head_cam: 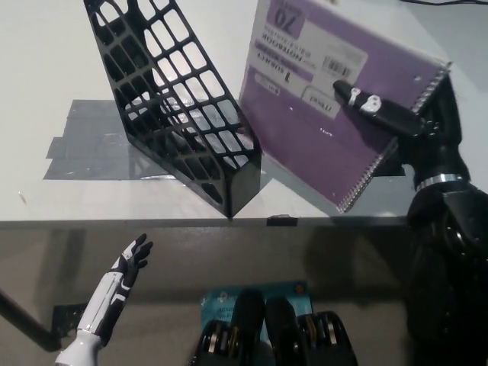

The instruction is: A person hands a notebook to the robot and the robot grabs it with its right hand and places it in the magazine stand kept in the centre of the desk infront of it.

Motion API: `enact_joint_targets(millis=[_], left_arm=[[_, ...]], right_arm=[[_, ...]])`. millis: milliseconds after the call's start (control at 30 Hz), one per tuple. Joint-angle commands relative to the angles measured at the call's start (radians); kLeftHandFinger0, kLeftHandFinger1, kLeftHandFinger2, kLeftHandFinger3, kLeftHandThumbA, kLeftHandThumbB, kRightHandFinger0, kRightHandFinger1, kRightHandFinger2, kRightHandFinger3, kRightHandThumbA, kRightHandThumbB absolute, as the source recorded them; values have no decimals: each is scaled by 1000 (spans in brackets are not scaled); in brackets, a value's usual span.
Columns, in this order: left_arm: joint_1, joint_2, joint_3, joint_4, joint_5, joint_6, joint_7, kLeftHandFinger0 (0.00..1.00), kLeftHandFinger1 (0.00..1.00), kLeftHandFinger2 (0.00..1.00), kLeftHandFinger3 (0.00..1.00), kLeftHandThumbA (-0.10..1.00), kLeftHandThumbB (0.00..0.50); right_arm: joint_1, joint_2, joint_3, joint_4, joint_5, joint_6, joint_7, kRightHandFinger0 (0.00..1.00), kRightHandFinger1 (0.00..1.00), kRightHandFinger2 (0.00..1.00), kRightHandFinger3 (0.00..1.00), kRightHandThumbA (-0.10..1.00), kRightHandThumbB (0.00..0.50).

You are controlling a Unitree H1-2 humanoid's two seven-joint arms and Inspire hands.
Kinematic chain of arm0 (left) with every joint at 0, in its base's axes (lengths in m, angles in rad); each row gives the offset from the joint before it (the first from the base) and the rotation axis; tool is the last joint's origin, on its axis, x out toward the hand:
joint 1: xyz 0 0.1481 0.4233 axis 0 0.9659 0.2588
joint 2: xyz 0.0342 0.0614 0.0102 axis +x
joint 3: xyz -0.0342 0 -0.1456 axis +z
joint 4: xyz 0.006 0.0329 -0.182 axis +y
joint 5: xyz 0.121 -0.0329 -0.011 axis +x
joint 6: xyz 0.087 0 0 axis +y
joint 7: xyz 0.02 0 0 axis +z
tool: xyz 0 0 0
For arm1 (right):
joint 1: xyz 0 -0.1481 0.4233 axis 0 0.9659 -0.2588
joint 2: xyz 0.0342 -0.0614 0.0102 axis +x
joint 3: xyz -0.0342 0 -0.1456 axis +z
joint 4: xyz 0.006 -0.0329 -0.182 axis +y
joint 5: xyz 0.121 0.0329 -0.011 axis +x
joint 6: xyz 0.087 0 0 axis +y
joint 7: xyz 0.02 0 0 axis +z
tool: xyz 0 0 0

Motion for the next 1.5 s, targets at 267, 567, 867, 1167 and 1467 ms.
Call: enact_joint_targets(millis=[267,567,867,1167,1467], left_arm=[[0,19,8,-10,-1,-37,-2,1000,1000,1000,1000,1000,500],[-4,19,8,-8,-3,-37,-5,1000,1000,1000,1000,1000,500],[-1,20,6,-15,0,-37,-7,1000,1000,1000,1000,1000,500],[-3,21,6,-15,5,-37,-5,1000,1000,1000,1000,1000,500],[-13,22,1,-13,17,-37,-3,1000,1000,1000,1000,1000,500]], right_arm=[[-181,22,-33,-165,204,-10,-95,0,0,0,0,813,0],[-265,68,-18,-135,193,-10,-165,0,0,0,0,653,0],[-303,103,10,-20,129,-76,-167,0,0,0,0,728,0],[-317,161,54,76,90,-146,-182,0,0,0,0,722,0],[-337,176,96,153,-10,-243,-212,0,0,0,0,722,0]])
